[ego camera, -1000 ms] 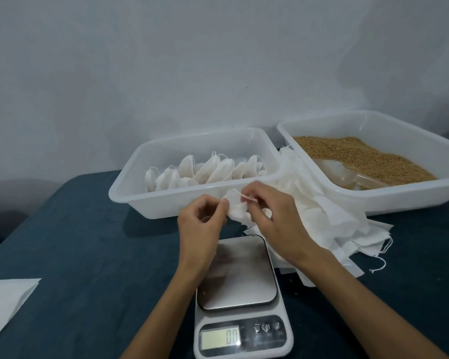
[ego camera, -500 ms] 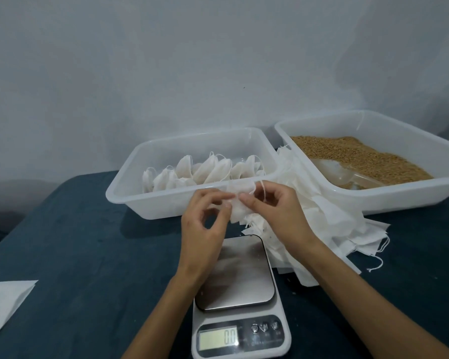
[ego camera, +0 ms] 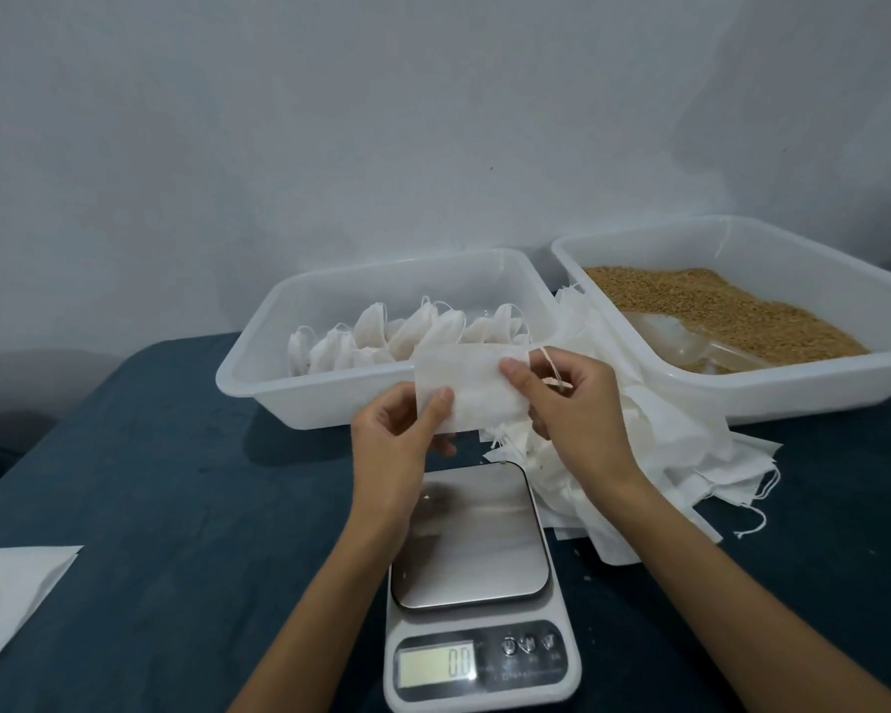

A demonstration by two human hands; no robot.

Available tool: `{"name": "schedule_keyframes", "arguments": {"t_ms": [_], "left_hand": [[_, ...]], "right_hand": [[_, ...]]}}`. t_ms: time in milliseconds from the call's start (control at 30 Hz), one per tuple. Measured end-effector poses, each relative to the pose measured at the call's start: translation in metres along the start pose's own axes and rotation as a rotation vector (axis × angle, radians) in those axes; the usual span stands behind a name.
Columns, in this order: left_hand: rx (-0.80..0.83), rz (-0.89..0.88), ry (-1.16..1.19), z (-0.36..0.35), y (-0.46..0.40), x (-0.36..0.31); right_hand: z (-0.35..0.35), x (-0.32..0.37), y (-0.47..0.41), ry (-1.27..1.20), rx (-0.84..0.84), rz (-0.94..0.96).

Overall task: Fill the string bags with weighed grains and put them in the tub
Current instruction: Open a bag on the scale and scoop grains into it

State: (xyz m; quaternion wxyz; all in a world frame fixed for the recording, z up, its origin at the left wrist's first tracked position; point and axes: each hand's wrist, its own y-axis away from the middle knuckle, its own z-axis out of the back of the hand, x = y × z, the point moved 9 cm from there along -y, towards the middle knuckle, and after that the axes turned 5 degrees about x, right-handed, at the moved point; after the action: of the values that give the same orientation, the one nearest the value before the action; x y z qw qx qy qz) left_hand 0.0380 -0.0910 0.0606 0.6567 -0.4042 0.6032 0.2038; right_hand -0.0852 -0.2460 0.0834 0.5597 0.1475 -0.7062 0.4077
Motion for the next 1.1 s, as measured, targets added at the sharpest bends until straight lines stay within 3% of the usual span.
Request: {"name": "schedule_keyframes", "arguments": {"t_ms": [233, 333, 467, 700, 867, 1100], "left_hand": [[-0.09, -0.104, -0.133, 0.009, 0.003, -0.007], [-0.036, -0.146, -0.148, 0.0, 0.006, -0.011], [-0.004, -0.103, -0.078, -0.005, 0.005, -0.008], [-0.033, -0.056, -0.013, 0.0, 0.003, -0.006], [-0.007, -0.057, -0.001, -0.005, 0.005, -0.011], [-0.107, 0.011, 0.037, 0.006, 0.002, -0.005]], "right_hand": [[0.006, 0.001, 0.002, 0.187, -0.063, -0.002], [0.007, -0.002, 0.0, 0.179, -0.064, -0.02], [-0.002, 0.001, 0.0, 0.013, 0.032, -0.015], [-0.002, 0.002, -0.001, -0.058, 0.038, -0.022], [-0.022, 0.002, 0.004, -0.076, 0.204, -0.017], [-0.01, -0.006, 0.001, 0.031, 0.13, -0.072]]}}
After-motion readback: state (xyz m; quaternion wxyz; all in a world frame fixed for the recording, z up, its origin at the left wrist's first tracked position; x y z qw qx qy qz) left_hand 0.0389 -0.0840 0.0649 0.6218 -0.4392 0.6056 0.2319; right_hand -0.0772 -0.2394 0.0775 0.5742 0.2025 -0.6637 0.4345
